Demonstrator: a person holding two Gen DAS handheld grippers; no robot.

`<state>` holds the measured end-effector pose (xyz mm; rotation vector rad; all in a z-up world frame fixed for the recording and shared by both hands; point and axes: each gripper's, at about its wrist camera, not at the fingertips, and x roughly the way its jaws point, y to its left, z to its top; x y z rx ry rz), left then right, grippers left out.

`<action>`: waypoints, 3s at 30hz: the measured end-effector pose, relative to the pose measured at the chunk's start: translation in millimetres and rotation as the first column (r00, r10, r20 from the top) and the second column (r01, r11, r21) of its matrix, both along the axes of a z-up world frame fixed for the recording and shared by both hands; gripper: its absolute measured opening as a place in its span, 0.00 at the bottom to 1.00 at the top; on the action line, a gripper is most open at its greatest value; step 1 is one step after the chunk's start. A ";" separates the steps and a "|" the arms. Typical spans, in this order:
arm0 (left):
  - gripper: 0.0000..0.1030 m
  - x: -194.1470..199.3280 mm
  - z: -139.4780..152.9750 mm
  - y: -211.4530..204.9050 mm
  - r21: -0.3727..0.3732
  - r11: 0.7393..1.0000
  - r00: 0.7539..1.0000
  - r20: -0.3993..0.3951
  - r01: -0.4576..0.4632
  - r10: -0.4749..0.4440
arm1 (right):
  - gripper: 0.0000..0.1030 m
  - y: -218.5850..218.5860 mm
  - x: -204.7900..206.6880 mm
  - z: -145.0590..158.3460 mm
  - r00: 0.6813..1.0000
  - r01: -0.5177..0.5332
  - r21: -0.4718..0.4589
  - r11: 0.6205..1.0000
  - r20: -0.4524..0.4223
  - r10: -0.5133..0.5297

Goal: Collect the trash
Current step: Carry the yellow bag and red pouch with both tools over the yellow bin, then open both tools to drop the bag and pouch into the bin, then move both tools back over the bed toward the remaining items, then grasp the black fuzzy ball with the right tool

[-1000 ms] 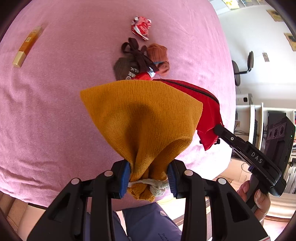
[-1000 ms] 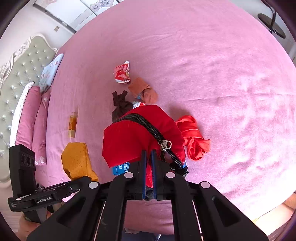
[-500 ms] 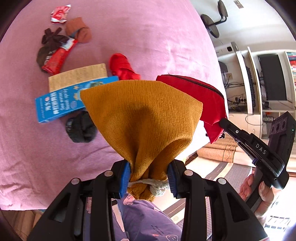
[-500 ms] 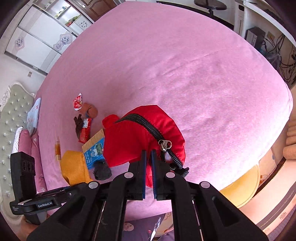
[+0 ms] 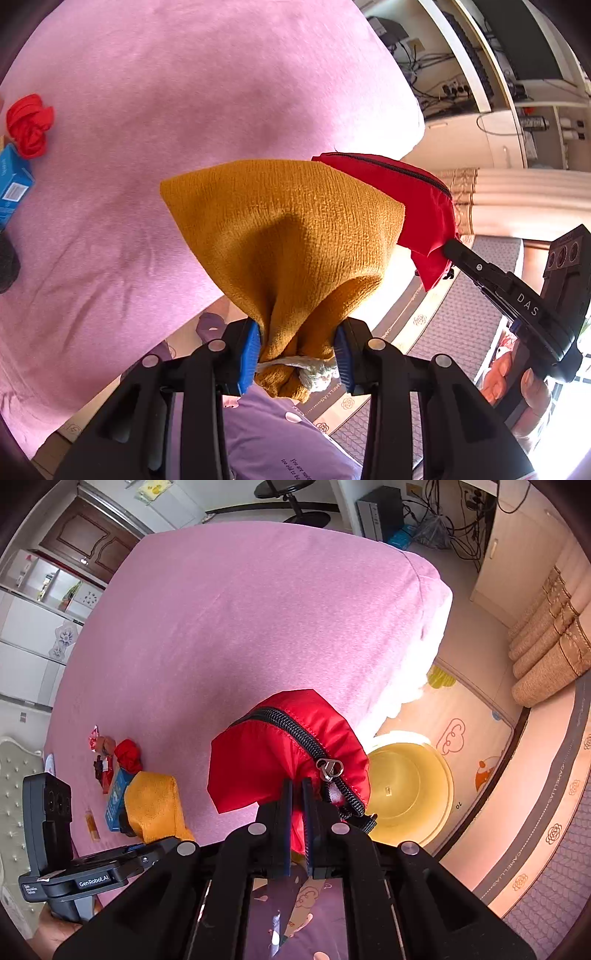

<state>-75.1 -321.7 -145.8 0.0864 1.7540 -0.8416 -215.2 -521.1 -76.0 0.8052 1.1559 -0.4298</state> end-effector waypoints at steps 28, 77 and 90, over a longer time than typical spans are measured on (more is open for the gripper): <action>0.85 -121.2 -69.8 -128.3 0.135 0.947 0.956 -0.050 0.292 -0.288 | 0.35 -59.6 -127.0 -68.7 0.973 0.226 0.158 0.961 -0.079 -0.216; 0.89 112.7 -21.0 314.4 0.179 0.885 0.895 0.212 -0.430 0.392 | 0.63 297.6 226.6 -51.8 0.822 -0.559 0.196 0.806 -0.001 0.570; 0.90 144.4 -45.3 353.8 0.185 0.909 0.919 0.202 -0.374 0.337 | 0.65 346.2 263.3 -97.6 0.819 -0.542 0.216 0.812 -0.081 0.568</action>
